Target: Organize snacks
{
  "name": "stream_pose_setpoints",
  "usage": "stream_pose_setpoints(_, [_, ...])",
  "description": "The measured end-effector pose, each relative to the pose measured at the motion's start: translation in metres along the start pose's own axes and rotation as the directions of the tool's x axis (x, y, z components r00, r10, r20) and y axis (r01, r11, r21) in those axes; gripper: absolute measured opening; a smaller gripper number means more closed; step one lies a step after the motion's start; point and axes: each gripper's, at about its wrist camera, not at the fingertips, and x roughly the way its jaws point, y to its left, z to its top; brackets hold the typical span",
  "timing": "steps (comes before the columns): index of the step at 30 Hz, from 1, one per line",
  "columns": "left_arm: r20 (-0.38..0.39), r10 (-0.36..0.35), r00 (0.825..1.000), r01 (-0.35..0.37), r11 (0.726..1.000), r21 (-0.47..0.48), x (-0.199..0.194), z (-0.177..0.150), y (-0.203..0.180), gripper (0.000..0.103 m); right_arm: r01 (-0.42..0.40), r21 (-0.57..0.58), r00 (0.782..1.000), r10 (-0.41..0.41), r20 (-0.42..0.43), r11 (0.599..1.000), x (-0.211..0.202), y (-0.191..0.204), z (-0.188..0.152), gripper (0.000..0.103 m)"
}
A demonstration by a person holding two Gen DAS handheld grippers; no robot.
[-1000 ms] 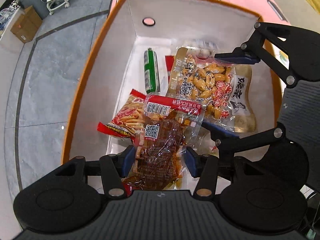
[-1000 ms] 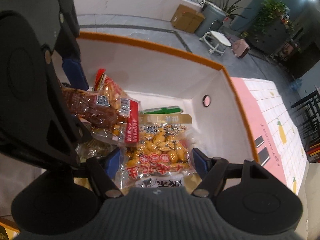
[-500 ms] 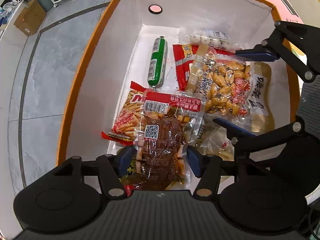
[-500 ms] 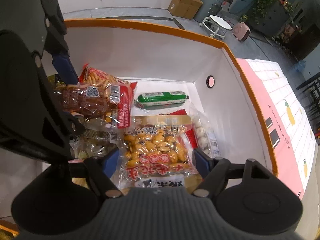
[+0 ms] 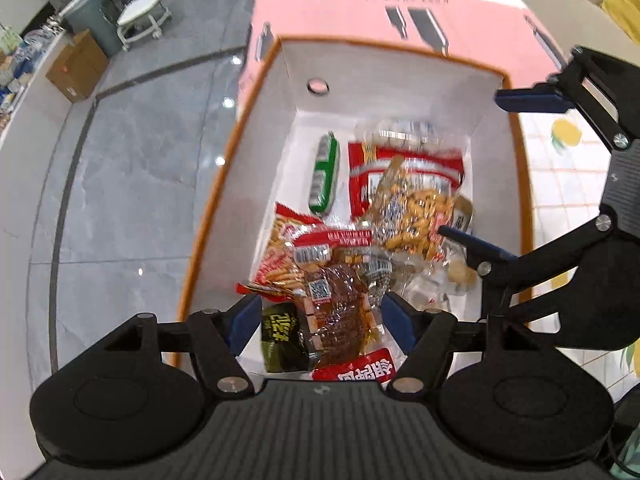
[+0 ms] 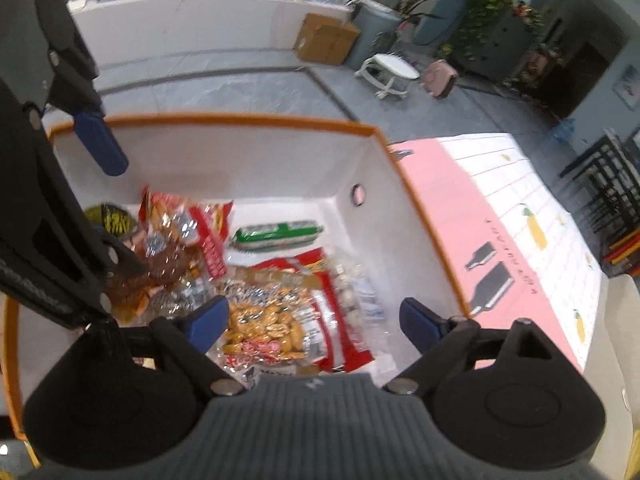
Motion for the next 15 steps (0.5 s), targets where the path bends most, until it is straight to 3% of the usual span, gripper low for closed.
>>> stream_pose_setpoints(4, [0.108,0.013,0.994,-0.009,0.999,-0.039,-0.036,-0.001,0.003,0.08,0.084,0.083,0.993,-0.09,0.071,0.993,-0.03,-0.01,-0.002,0.089])
stream_pose_setpoints(7, [0.211,0.041,0.977,-0.03,0.998,-0.057,-0.069,-0.003,0.0,0.081,0.114,0.182,0.983,-0.138,0.124,0.977,-0.058,-0.019,-0.007,0.089])
stream_pose_setpoints(11, [0.367,0.099,0.925,-0.086,0.995,-0.049,-0.111,-0.013,-0.015,0.081,0.145,0.306,0.959,-0.21,0.191,0.941,-0.101,-0.028,-0.014,0.089])
stream_pose_setpoints(15, [0.518,0.127,0.846,-0.12,0.992,-0.048,-0.15,-0.028,-0.036,0.081,0.126,0.422,0.928,-0.257,0.269,0.898,-0.148,-0.033,-0.024,0.089])
